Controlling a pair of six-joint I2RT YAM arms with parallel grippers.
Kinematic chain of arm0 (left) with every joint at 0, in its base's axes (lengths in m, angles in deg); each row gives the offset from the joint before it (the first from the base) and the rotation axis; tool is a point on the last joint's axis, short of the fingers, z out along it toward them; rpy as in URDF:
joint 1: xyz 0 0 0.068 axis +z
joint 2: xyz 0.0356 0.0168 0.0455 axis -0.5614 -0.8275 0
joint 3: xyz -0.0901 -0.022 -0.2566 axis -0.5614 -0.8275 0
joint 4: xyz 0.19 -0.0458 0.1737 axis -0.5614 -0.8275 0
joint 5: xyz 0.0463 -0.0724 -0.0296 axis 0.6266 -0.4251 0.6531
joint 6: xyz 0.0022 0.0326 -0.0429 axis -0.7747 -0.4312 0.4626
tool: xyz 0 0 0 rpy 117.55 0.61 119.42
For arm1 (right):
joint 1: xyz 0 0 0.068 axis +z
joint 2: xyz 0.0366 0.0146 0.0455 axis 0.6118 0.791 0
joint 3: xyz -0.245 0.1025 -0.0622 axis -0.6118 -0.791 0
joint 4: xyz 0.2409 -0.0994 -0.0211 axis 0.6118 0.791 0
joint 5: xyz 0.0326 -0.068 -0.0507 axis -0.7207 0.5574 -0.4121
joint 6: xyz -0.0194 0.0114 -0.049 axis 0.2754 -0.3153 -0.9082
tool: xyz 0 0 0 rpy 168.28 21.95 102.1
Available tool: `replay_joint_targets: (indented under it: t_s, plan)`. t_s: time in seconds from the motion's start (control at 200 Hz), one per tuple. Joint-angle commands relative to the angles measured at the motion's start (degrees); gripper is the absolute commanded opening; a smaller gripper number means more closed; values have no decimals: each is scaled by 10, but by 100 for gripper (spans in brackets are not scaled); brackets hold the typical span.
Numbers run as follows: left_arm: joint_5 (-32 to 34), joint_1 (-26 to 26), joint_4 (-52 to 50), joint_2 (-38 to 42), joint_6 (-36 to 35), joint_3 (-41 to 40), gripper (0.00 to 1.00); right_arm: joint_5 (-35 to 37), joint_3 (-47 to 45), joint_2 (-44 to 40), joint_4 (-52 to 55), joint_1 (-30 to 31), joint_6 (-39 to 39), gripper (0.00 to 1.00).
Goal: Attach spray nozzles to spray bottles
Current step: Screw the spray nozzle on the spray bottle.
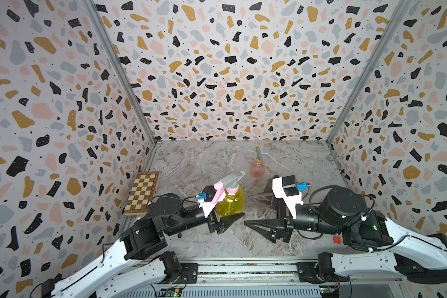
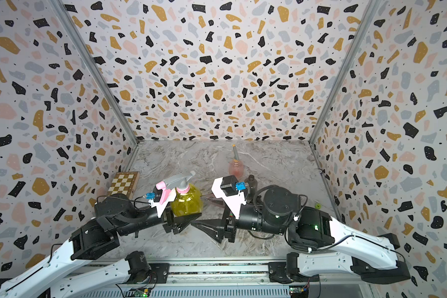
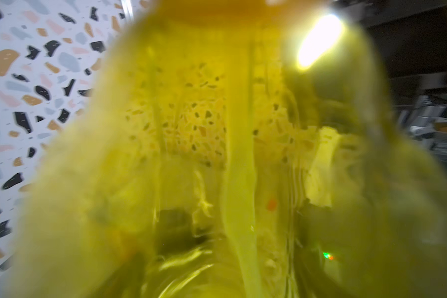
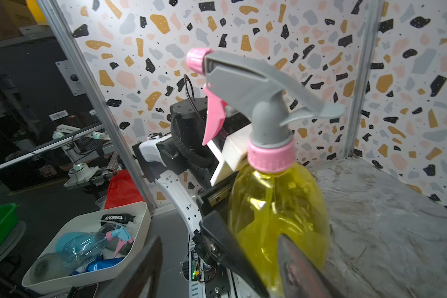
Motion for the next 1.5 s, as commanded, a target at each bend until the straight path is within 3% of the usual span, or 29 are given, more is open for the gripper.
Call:
replay_joint_targets:
  t_s: [0.0,0.075,0.135,0.501,0.916,1.171,1.382,1.492]
  plan:
    - [-149,1,13,6,-7,12,0,-171,20,-3,4,-62,-30,71]
    - [-189,1,14,2,6,16,0,-251,24,3,-14,-97,-30,71]
    - [-205,2,10,-3,10,19,0,-273,33,10,-20,-100,-35,71]
    - [-215,1,-4,-15,8,21,0,-294,90,67,-17,-100,-40,64]
    - [-168,1,-4,-11,8,21,0,-277,95,85,-11,-85,-29,35]
    - [-52,1,19,-4,4,25,0,-163,90,105,40,-32,-4,23]
    - [104,1,51,-25,1,31,0,7,80,157,110,19,98,20]
    - [155,1,74,-42,6,27,0,107,69,183,115,43,161,18]
